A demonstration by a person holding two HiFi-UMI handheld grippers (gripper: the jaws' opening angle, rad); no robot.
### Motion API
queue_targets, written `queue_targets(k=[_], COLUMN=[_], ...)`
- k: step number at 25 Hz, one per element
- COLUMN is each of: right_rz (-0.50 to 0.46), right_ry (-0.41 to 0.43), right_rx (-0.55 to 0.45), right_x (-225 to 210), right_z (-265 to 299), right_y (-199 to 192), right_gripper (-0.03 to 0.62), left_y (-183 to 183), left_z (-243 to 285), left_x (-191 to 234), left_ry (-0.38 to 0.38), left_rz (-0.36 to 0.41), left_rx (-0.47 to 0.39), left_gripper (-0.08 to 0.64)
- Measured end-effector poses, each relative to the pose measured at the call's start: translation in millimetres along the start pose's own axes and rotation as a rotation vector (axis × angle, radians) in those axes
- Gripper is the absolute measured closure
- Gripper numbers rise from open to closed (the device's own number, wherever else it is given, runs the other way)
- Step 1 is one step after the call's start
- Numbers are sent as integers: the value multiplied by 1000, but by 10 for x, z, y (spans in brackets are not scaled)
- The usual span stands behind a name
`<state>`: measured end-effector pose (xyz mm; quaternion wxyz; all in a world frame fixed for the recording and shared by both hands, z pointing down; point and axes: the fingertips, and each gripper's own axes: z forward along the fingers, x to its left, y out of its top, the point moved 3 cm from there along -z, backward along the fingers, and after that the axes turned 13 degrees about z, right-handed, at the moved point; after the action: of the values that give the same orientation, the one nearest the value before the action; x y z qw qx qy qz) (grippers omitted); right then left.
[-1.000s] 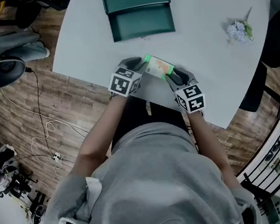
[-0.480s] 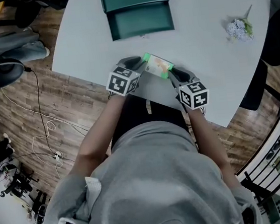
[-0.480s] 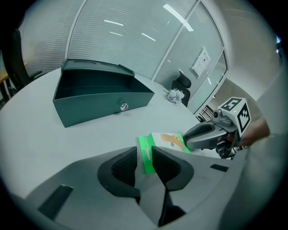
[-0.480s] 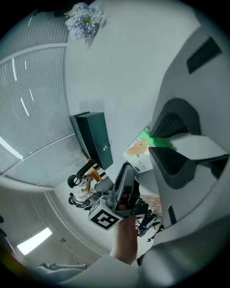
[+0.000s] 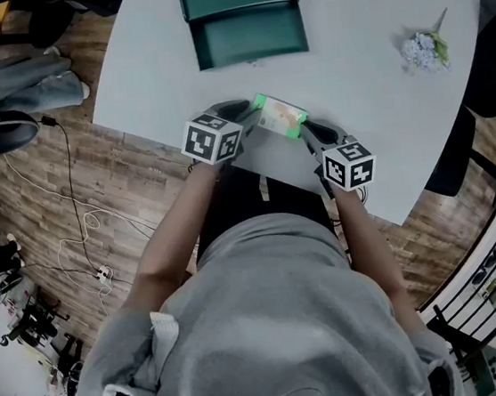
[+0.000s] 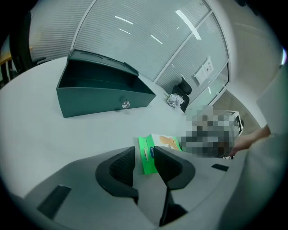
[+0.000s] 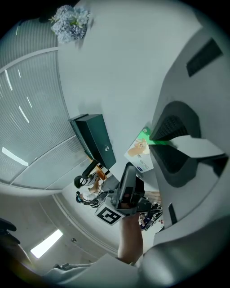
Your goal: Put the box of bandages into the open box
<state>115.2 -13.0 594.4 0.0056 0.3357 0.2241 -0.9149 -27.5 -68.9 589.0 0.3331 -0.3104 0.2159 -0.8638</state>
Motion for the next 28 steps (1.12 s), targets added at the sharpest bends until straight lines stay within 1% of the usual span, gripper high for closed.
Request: queue_targets(k=[3,5,9,10,12,13,16,18,22,25,28], right_rz=[1,1,-7,-9,-14,-15,-18,-16,1,-5,-13], right_ry=[12,24,30,29,27,27,30,32,26,20,17], right_rx=[-11,-20,-21,-21,-24,-25,-24,-26,-36,-36,-29], right_x=[12,10,3,7,12,11,9,13,-37,-73,-108], right_z=[5,22,16,9,-3,-5,-6,-14,-63,-122,-156], right_y=[-2,-9,-28,-30,-24,-17,-4,-8,-27,-40,-44], right_gripper=[532,532,532,534,534,535,535,535,534,534,534], left_y=[-26,-61,-73,-77,-91,-97,-94,-78,23,121,233], left_z=[-11,4,11,4,-8,-9,-11,-29,-110,-166,-206], left_x=[-1,4,9,9,18,24,21,-2,-106,-232,-358], left_ry=[-31,-68,-106,-109,-105,-98,-73,-69,-99,-133,-190], left_rz=[-12,-35,-80,-87,-96,-95,-70,-68,-89,-106,-144], left_rx=[11,19,23,25,31,36,50,50,-9,-52,-111], left_gripper=[420,451,471,474,518,526,529,532,537,537,537])
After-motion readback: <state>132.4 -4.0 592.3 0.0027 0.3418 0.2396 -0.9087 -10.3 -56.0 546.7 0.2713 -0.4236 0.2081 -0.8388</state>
